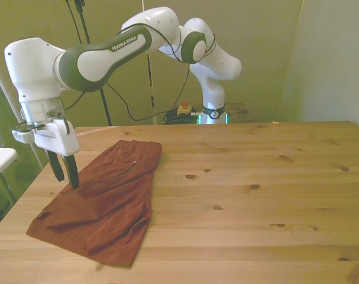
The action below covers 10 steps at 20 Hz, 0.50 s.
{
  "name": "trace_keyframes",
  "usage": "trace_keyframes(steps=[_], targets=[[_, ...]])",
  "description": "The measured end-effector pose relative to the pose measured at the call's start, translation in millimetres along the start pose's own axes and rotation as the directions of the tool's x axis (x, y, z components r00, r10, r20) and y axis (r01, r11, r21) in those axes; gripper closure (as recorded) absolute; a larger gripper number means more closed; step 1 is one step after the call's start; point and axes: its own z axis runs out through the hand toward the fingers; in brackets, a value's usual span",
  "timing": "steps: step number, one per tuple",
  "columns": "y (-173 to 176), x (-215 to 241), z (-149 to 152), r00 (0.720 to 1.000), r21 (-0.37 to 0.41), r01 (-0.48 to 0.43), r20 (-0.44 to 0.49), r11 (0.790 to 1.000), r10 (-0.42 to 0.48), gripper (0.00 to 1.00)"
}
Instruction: Unfold the shorts
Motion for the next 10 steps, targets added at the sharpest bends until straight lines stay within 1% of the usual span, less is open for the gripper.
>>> trace_keyframes(steps=[2,3,6,10], targets=[[-3,3,14,1.0,-0.005,-0.011,0.009,1.0,0.011,0.0],[-5,3,21,1.0,-0.007,-0.011,0.016,1.0,0.012,1.0],[-8,1,39,0.999,0.008,-0.01,0.051,1.0,0.009,1.0],[-11,1,46,0.998,0.019,-0.006,0.064,1.0,0.005,1.0]])
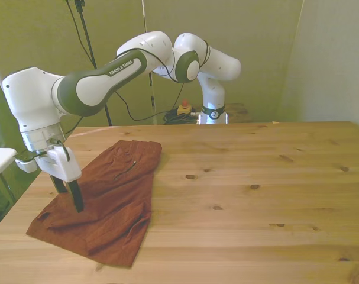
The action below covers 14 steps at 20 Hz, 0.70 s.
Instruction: Unfold the shorts
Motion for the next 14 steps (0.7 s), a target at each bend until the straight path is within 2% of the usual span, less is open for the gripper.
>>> trace_keyframes(steps=[14], targets=[[-0.6,0.2,5.1,1.0,-0.003,0.03,0.008,1.0,-0.03,1.0]])
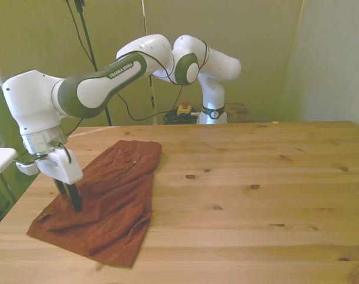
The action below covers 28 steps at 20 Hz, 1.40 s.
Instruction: Unfold the shorts
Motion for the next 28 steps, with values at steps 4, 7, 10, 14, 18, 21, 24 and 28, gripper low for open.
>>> trace_keyframes(steps=[4,7,10,14,18,21,24,28], targets=[[1,1,-1,1.0,0.002,0.025,0.0,1.0,-0.025,1.0],[0,1,-3,0.998,0.006,0.056,-0.003,0.998,-0.056,1.0],[-3,-1,-8,0.994,0.013,0.109,-0.004,0.994,-0.109,1.0],[-8,-5,-18,0.986,0.023,0.165,-0.015,0.986,-0.165,1.0],[-30,-26,-55,0.968,0.05,0.247,-0.056,0.968,-0.244,1.0],[-57,-64,-91,0.94,0.047,0.331,-0.105,0.942,-0.325,1.0],[-91,-127,-111,0.894,0.003,0.428,-0.15,0.904,-0.423,1.0],[-131,-233,-101,0.799,-0.099,0.564,-0.188,0.82,-0.571,1.0]])
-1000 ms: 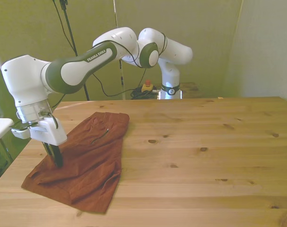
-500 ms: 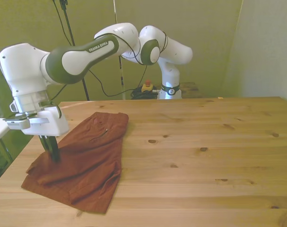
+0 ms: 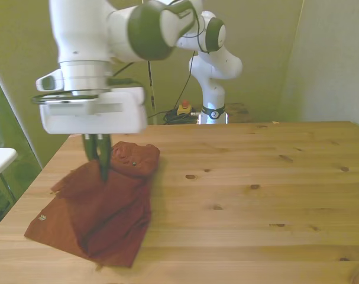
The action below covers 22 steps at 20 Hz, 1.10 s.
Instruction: Unfold the shorts
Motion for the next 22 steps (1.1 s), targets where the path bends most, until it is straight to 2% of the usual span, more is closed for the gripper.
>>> trace_keyframes(steps=[4,6,9,11,12,18,22], targets=[[-82,-88,12,0.991,-0.076,0.13,-0.028,0.989,-0.132,1.0],[-112,-136,21,0.984,-0.11,0.17,-0.032,0.979,-0.174,1.0],[-142,-211,39,0.975,-0.154,0.216,-0.022,0.964,-0.222,1.0],[-148,-254,51,0.969,-0.175,0.238,-0.019,0.955,-0.245,1.0],[-148,-272,55,0.967,-0.185,0.246,-0.018,0.952,-0.253,0.0],[-109,-339,56,0.962,-0.212,0.263,-0.015,0.941,-0.272,0.0],[-102,-360,46,0.964,-0.211,0.252,-0.025,0.944,-0.263,0.0]])
